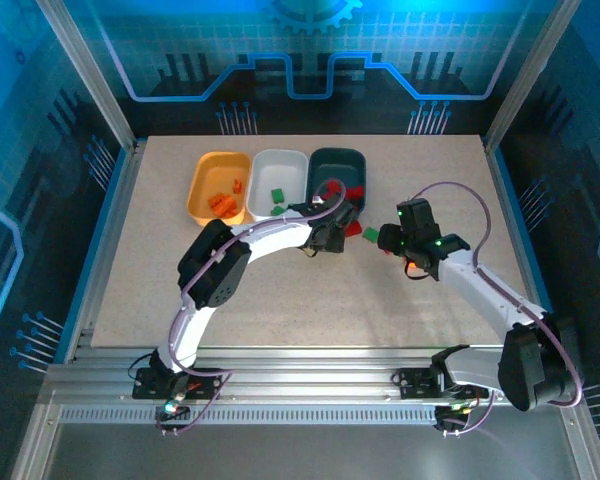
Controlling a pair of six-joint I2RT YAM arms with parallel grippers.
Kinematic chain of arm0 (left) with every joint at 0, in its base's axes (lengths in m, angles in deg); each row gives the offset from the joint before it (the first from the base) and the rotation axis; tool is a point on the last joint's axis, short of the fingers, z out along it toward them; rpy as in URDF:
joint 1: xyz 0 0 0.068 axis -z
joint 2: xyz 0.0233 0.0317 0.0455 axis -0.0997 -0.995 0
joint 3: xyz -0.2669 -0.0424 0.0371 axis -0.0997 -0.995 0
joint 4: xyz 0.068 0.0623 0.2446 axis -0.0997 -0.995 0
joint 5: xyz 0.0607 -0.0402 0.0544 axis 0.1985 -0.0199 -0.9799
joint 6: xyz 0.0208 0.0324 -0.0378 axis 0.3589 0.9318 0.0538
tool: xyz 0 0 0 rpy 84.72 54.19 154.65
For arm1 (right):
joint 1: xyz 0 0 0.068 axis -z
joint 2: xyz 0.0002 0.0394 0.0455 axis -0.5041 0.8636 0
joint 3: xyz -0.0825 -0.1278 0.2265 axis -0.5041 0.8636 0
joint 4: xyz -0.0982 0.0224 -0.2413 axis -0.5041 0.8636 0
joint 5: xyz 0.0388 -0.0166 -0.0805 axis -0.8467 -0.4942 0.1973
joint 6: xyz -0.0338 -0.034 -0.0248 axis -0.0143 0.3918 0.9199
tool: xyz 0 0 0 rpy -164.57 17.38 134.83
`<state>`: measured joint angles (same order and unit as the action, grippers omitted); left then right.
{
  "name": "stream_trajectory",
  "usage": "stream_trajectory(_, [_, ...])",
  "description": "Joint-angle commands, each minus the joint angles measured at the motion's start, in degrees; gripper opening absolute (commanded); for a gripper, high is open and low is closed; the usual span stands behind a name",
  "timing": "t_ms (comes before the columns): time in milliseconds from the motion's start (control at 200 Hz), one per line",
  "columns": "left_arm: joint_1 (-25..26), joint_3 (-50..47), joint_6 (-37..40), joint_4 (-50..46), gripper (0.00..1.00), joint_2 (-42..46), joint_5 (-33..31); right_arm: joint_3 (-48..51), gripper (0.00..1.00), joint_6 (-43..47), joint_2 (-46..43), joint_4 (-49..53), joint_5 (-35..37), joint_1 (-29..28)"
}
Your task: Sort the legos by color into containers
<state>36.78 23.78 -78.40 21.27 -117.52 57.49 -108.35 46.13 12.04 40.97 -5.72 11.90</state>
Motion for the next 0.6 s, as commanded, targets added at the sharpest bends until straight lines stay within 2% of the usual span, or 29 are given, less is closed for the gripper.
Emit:
stream_trajectory(0, [0.0,2.2,-0.7,4.8,0.67,-2.1,-3.5,1.1,0.59,-1.4,0.3,-2.5,-0.4,0.7])
stream_trajectory(275, [0.0,2.6,1.1,7.2,0.62,-3.8,-5.2,1.6,0.59,-1.6,0.6,-3.3,-0.9,0.6])
stream_trajectory(590, [0.1,0.3,2.6,7.4,0.33,-2.3,-4.9,2.1,0.58,-1.8,0.9,-3.7,0.2,0.6])
